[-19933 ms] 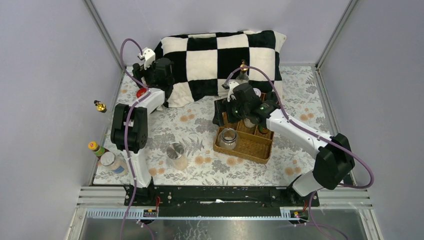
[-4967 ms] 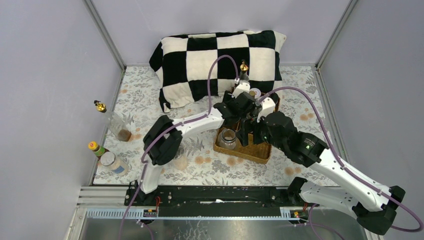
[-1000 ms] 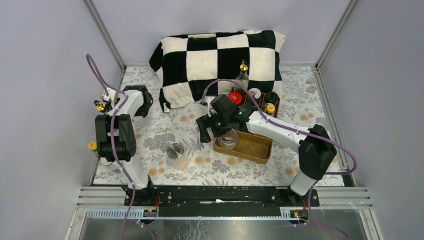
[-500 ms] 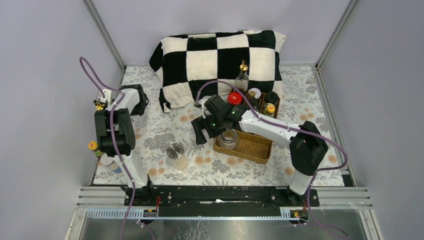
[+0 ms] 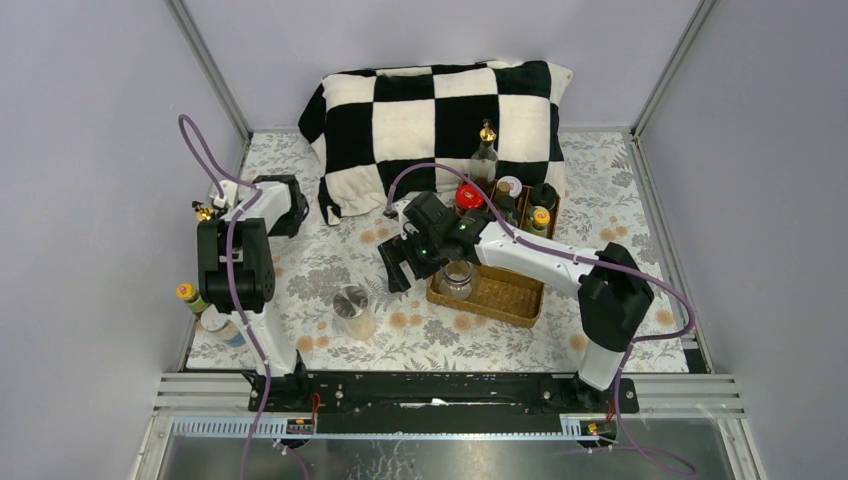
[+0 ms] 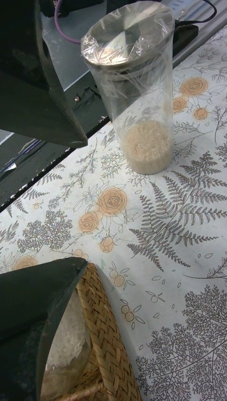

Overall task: Organize the condiment bottles
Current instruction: Pick up the bottle from the corner of the board.

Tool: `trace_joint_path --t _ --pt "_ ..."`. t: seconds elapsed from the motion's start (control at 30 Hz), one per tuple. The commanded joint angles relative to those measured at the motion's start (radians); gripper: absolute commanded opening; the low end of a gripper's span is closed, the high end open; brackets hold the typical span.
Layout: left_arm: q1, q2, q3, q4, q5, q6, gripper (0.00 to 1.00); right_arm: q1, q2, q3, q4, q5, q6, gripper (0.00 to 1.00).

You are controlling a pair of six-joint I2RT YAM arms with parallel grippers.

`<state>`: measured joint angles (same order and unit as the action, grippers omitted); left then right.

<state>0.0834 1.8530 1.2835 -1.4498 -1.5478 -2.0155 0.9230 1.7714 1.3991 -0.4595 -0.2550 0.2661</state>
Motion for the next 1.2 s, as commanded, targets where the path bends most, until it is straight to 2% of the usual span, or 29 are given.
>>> trace_joint_path --t 0.0,0.2,0.33,0.6,1.17 --pt "-0.034 -0.023 -0.04 -0.005 -0.176 -0.058 0.6 0.014 -0.015 0.008 0.013 -0.007 0.002 0.93" --pt "-0.078 -0.048 -0.07 -0.005 -0.179 -0.048 0.55 0.014 -0.041 -0.029 0.031 -0.005 0.004 0.92" --pt "-0.157 -0.055 -0.1 -0.005 -0.173 -0.052 0.55 0.014 -0.059 -0.037 0.036 -0.003 0.007 0.92" --pt "-0.413 -0.021 -0.078 -0.005 -0.15 0.015 0.57 0.016 -0.155 -0.11 0.054 0.015 0.032 0.91" --pt "-0.903 0.083 0.123 -0.005 -0.097 0.197 0.58 0.016 -0.554 -0.226 -0.064 0.151 0.066 0.91"
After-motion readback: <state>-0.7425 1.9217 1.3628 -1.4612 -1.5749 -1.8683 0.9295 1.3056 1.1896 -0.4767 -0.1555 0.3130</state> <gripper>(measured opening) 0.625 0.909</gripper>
